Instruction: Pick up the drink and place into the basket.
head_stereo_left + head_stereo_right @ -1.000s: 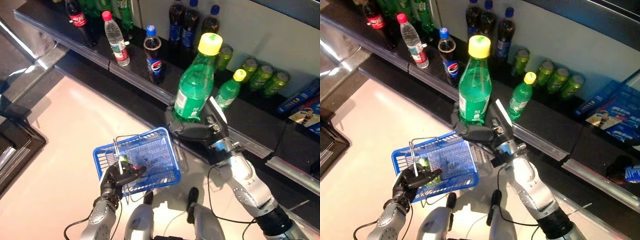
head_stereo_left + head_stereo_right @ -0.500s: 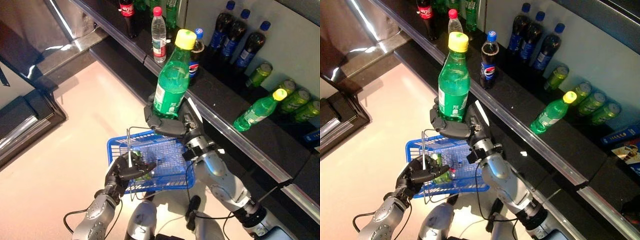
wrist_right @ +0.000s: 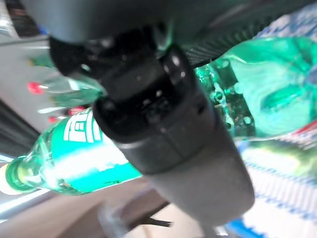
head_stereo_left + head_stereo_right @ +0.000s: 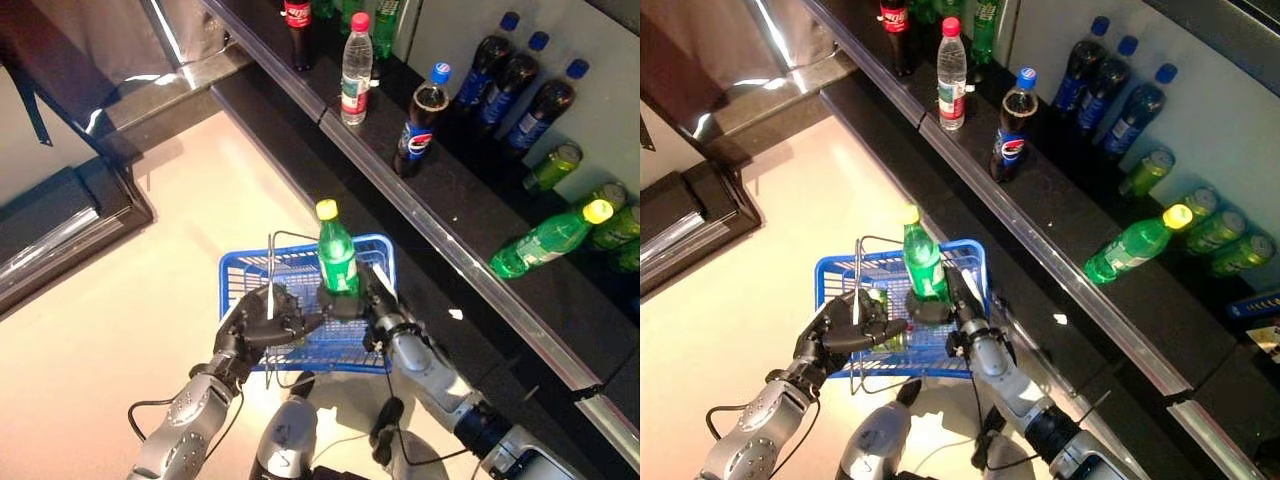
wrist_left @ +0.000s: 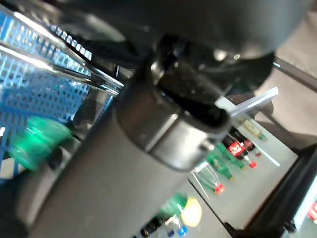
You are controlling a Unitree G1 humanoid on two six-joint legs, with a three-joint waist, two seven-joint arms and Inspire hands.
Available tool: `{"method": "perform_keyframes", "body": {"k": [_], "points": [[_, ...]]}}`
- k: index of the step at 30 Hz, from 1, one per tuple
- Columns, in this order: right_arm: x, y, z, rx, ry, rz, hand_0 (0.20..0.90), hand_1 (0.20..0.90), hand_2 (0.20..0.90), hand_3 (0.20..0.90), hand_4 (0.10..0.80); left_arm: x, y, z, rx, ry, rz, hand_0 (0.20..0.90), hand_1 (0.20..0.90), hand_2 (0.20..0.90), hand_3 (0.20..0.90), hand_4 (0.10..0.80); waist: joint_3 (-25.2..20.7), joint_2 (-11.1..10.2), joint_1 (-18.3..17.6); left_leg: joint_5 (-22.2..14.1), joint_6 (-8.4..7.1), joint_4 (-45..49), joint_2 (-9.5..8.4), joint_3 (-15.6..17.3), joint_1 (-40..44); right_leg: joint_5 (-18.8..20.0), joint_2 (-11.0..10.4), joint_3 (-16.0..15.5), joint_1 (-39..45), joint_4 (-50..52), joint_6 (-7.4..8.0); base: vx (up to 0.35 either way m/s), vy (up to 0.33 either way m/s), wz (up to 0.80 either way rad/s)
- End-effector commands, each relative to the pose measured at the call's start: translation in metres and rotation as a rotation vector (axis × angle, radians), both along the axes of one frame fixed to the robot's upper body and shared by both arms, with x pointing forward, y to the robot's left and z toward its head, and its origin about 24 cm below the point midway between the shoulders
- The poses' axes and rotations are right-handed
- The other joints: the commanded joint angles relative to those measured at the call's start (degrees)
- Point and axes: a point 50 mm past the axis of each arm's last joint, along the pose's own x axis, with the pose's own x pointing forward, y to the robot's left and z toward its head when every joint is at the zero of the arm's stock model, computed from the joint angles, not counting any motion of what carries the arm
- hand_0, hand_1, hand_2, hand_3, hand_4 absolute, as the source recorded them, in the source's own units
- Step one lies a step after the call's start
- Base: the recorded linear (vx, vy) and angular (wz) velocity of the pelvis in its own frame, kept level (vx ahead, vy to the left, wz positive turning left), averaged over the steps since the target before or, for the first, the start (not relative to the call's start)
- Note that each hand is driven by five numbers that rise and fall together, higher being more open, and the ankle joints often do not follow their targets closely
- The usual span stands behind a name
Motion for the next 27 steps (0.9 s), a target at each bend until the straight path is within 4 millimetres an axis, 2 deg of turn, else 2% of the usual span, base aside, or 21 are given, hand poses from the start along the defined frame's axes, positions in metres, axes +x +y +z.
{"method": "perform_keyframes", "body": {"k": [1, 4, 11, 18, 22, 27], "points": [[-0.004, 0.058, 0.046, 0.161, -0.249, 0.198, 0.3, 0.3, 0.3, 0.2, 0.1, -0.004, -0.031, 0.115, -0.213, -0.64, -0.288, 0.3, 0.3, 0.3, 0.2, 0.1, -12.28, -1.73, 0.38, 0.94, 1.95, 4.51, -1.12, -0.11, -3.42, -0.85, -2.24, -0.58, 7.68, -2.6, -0.35, 0.047, -0.028, 0.17], [0.002, 0.061, 0.042, 0.155, -0.238, 0.171, 0.3, 0.3, 0.3, 0.2, 0.1, -0.009, -0.04, 0.12, -0.259, -0.662, -0.42, 0.3, 0.3, 0.3, 0.2, 0.1, -12.38, -1.93, 1.69, 0.85, 1.85, 4.96, -1.37, -1.04, -3.43, -0.85, -2.41, -1.5, 8.36, -2.56, -0.38, 0.076, -0.03, 0.16], [0.008, 0.06, 0.027, 0.119, -0.163, 0.102, 0.3, 0.3, 0.3, 0.2, 0.1, -0.012, -0.046, 0.128, -0.305, -0.684, -0.527, 0.3, 0.3, 0.3, 0.2, 0.1, -12.06, -2.15, 2.93, 0.65, 1.8, 6.32, -1.95, -1.81, -4.15, -0.94, -2.65, -2.41, 8.41, -1.64, -0.27, 0.066, -0.012, 0.12], [0.004, 0.047, -0.017, 0.107, 0.085, 0.026, 0.3, 0.3, 0.3, 0.2, 0.1, -0.014, -0.04, 0.138, -0.259, -0.752, -0.551, 0.3, 0.3, 0.3, 0.2, 0.1, -11.02, -2.72, 4.15, 0.45, 1.9, 6.99, -2.38, -2.36, -5.09, -1.04, -2.66, -3.03, 8.09, -1.24, -0.11, 0.033, -0.028, 0.08], [-0.003, 0.027, -0.057, 0.155, 0.331, -0.096, 0.3, 0.3, 0.3, 0.2, 0.1, -0.017, -0.035, 0.148, -0.164, -0.82, -0.583, 0.3, 0.3, 0.3, 0.2, 0.1, -9.76, -2.97, 5.27, 0.47, 1.85, 7.1, -2.41, -2.77, -5.63, -1.05, -2.24, -3.41, 7.95, -1.21, -0.26, 0.008, -0.045, 0.06], [-0.011, 0.012, -0.085, 0.143, 0.545, -0.175, 0.3, 0.3, 0.3, 0.2, 0.1, -0.017, -0.033, 0.154, -0.146, -0.831, -0.604, 0.3, 0.3, 0.3, 0.2, 0.1, -8.53, -3.42, 6.32, 0.73, 1.76, 6.99, -2.36, -3.15, -6.2, -0.74, -1.87, -3.74, 7.89, -1.44, -0.19, -0.004, -0.06, 0.01]]}}
